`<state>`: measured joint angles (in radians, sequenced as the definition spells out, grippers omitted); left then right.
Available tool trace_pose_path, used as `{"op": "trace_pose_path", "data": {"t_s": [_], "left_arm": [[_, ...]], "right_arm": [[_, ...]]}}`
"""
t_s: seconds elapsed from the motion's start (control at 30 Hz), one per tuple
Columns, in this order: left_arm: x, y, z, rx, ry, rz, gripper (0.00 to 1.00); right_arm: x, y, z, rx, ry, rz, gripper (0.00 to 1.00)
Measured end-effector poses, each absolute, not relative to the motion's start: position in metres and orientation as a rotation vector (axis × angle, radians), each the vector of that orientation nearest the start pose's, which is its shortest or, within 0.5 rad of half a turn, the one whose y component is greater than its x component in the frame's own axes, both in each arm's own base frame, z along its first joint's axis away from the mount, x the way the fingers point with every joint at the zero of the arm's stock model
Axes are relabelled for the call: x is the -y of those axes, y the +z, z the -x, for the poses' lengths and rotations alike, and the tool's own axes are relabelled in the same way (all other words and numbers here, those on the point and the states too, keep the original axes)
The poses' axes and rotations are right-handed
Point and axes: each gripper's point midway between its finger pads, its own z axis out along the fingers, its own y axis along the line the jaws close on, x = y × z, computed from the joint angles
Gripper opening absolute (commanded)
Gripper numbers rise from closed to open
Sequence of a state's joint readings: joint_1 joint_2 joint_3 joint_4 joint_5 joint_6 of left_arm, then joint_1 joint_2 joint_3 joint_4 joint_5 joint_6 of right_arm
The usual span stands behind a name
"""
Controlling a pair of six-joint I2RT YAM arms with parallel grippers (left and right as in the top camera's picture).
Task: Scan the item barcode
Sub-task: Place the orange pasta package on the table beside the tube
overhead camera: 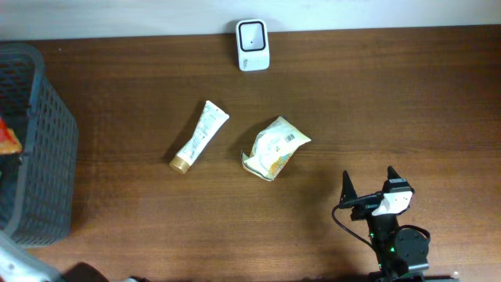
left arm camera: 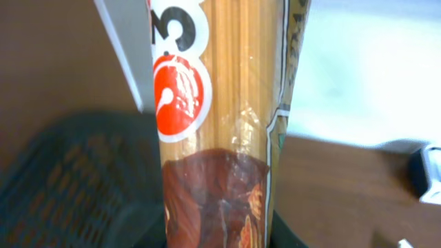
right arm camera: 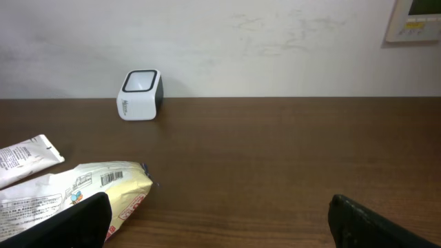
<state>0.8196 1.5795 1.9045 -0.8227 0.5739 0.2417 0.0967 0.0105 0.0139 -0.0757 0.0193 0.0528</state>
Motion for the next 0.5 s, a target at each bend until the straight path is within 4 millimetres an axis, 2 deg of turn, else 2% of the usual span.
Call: {"op": "trace_pose_path", "data": {"t_s": [0.07, 0.1, 0.13, 0.17, 0.2, 0.23, 0.27, 0.3, 0.33, 0.4, 0.47, 0.5], "left_arm": [[-0.198, 0.461, -0.361, -1.846, 0.109, 0.085, 0.0], [-0.154, 0.479, -0.36, -1.813, 0.065, -0.009, 0.0], [-0.106, 0.483, -0.359, -1.815, -0.024, -0.103, 0.0], [-0.072, 0.474, -0.357, -1.856, -0.112, -0.16, 0.0], [-0.053, 0.464, -0.357, -1.896, -0.157, -0.185, 0.0], [-0.021, 0.429, -0.362, -2.013, -0.251, -0.227, 0.0], [-0.003, 0.381, -0.376, -2.147, -0.306, -0.255, 0.0], [0.001, 0.318, -0.392, -2.321, -0.313, -0.243, 0.0], [0.003, 0.28, -0.397, -2.423, -0.31, -0.24, 0.0], [0.009, 0.182, -0.4, -2.672, -0.311, -0.24, 0.0], [0.01, 0.123, -0.405, -2.795, -0.323, -0.241, 0.0], [0.011, 0.108, -0.406, -2.829, -0.329, -0.241, 0.0]], "right_arm": [[-0.021, 0.159, -0.245, -1.644, 0.099, 0.021, 0.99], [-0.021, 0.159, -0.245, -1.644, 0.099, 0.021, 0.99], [-0.02, 0.159, -0.245, -1.645, 0.099, 0.021, 0.99], [-0.02, 0.159, -0.245, -1.645, 0.098, 0.02, 0.99], [-0.02, 0.159, -0.245, -1.644, 0.097, 0.019, 0.99], [-0.02, 0.159, -0.245, -1.645, 0.096, 0.019, 0.99], [-0.02, 0.159, -0.245, -1.645, 0.097, 0.018, 0.99], [-0.02, 0.159, -0.245, -1.645, 0.096, 0.018, 0.99], [-0.02, 0.159, -0.245, -1.644, 0.096, 0.018, 0.99], [-0.02, 0.159, -0.245, -1.645, 0.096, 0.018, 0.99], [-0.02, 0.159, -0.245, -1.645, 0.096, 0.018, 0.99], [-0.02, 0.159, -0.245, -1.646, 0.096, 0.018, 0.99]]}}
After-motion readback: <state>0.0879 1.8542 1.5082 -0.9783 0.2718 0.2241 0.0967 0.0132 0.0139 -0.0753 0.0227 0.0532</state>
